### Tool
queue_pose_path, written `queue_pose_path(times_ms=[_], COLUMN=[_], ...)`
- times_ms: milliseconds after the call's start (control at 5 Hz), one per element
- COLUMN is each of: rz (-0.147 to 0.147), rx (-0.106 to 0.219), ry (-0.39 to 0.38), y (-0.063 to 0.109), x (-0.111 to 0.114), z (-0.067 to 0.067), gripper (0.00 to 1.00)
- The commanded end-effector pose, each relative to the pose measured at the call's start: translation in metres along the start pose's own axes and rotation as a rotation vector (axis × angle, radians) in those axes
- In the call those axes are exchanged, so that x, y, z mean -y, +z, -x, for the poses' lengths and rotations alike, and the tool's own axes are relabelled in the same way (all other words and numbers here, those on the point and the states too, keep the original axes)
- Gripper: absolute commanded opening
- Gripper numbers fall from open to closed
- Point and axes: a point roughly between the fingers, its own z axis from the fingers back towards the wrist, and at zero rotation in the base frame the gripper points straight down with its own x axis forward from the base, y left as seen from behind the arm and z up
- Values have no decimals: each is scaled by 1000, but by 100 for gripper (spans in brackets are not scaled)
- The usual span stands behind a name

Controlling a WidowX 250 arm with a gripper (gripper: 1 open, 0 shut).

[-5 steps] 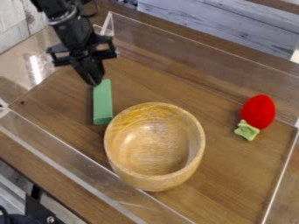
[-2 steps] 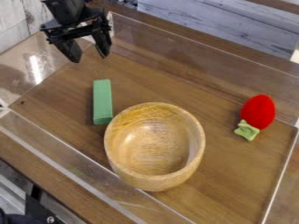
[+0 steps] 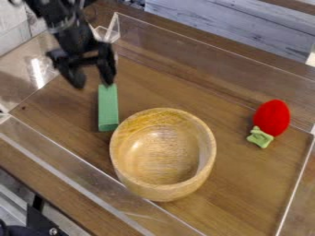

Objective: Put the green block in the brown bowl

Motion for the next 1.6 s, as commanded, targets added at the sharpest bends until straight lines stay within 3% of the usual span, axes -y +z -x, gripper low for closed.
queue_pose_path(times_ms=[0, 400, 600, 800, 1200, 1400], rz=[-30, -76, -99, -126, -181, -177], rx=[16, 0, -7, -27, -99, -103], ry=[-67, -4, 28, 64, 87, 83], y=[-10, -32, -34, -29, 0, 1], x=[2, 19, 20, 18, 16, 19], z=[-1, 11, 14, 17, 41, 37], gripper=[100, 100, 100, 0, 0, 0])
